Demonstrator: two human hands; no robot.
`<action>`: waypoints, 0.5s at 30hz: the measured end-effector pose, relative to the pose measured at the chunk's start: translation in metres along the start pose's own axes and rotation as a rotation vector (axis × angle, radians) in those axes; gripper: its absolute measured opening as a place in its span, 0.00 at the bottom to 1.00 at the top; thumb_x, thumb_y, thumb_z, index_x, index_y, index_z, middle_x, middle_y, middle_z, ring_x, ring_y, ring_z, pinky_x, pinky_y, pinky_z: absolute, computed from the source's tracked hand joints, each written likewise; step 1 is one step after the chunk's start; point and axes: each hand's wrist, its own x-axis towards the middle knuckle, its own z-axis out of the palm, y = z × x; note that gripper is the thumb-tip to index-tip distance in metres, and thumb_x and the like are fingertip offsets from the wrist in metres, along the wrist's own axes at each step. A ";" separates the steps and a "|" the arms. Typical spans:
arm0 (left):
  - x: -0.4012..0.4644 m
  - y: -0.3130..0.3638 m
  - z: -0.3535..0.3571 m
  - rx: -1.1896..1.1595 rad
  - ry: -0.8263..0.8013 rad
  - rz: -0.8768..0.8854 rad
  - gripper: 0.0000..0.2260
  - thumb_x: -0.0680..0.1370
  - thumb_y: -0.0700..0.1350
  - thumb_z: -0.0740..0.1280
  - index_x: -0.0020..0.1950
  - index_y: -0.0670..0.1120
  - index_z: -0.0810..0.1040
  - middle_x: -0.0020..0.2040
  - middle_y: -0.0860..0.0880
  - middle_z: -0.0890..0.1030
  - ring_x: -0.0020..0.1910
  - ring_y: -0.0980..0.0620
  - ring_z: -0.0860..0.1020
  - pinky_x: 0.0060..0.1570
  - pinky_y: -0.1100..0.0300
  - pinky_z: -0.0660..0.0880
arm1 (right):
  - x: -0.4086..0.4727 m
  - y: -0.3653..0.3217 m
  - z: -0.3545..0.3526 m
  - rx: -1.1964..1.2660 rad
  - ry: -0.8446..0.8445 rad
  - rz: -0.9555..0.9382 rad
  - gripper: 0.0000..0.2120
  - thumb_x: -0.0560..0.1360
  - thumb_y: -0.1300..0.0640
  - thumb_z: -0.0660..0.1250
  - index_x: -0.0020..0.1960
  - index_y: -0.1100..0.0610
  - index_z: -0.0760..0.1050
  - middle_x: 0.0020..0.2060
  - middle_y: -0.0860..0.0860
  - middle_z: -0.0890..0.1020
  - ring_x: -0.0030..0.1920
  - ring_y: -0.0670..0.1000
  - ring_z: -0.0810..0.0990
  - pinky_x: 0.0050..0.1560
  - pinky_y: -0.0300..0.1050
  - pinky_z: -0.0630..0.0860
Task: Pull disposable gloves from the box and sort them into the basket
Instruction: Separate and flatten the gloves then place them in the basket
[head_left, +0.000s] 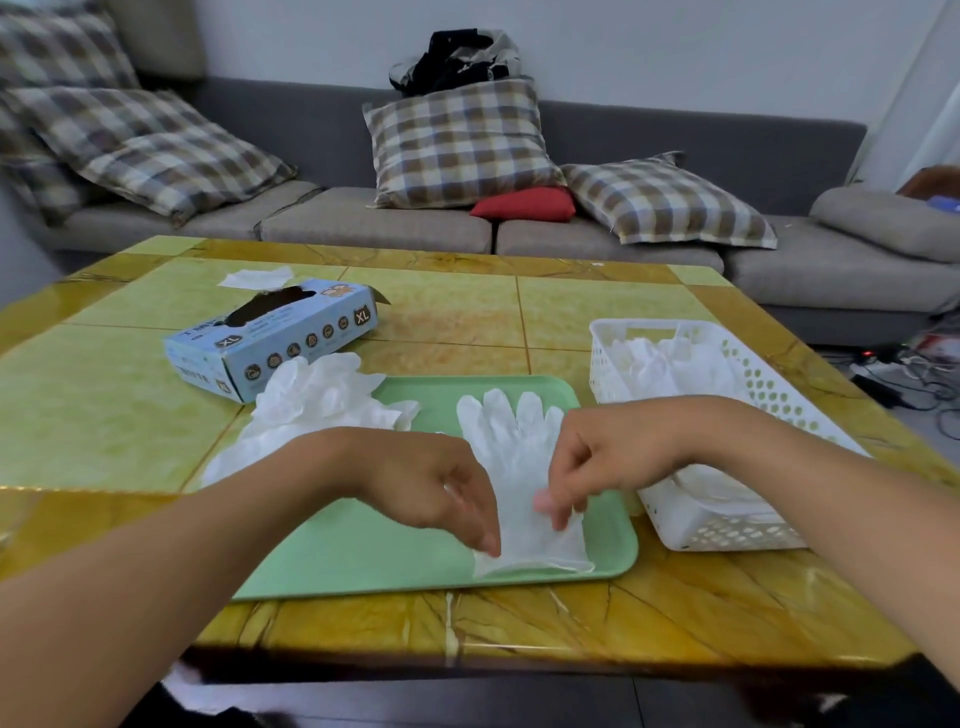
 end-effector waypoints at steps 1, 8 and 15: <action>0.002 0.000 0.000 -0.027 0.049 0.006 0.05 0.79 0.52 0.70 0.52 0.57 0.86 0.53 0.62 0.84 0.55 0.64 0.79 0.56 0.67 0.73 | 0.006 0.001 -0.001 -0.011 0.109 -0.005 0.13 0.78 0.44 0.69 0.48 0.52 0.87 0.40 0.42 0.86 0.43 0.43 0.83 0.48 0.41 0.79; 0.024 -0.020 0.018 0.376 0.330 -0.083 0.10 0.76 0.54 0.73 0.54 0.52 0.80 0.49 0.57 0.73 0.48 0.57 0.71 0.49 0.62 0.69 | 0.069 0.006 0.038 -0.305 0.202 0.239 0.40 0.77 0.32 0.61 0.81 0.50 0.54 0.78 0.51 0.58 0.75 0.59 0.60 0.69 0.59 0.68; -0.026 -0.024 -0.029 0.264 0.615 -0.084 0.11 0.77 0.53 0.73 0.56 0.51 0.82 0.52 0.55 0.81 0.47 0.56 0.79 0.49 0.58 0.77 | 0.055 -0.014 0.010 -0.232 0.425 0.135 0.31 0.76 0.39 0.68 0.75 0.49 0.68 0.74 0.49 0.69 0.71 0.52 0.71 0.68 0.48 0.69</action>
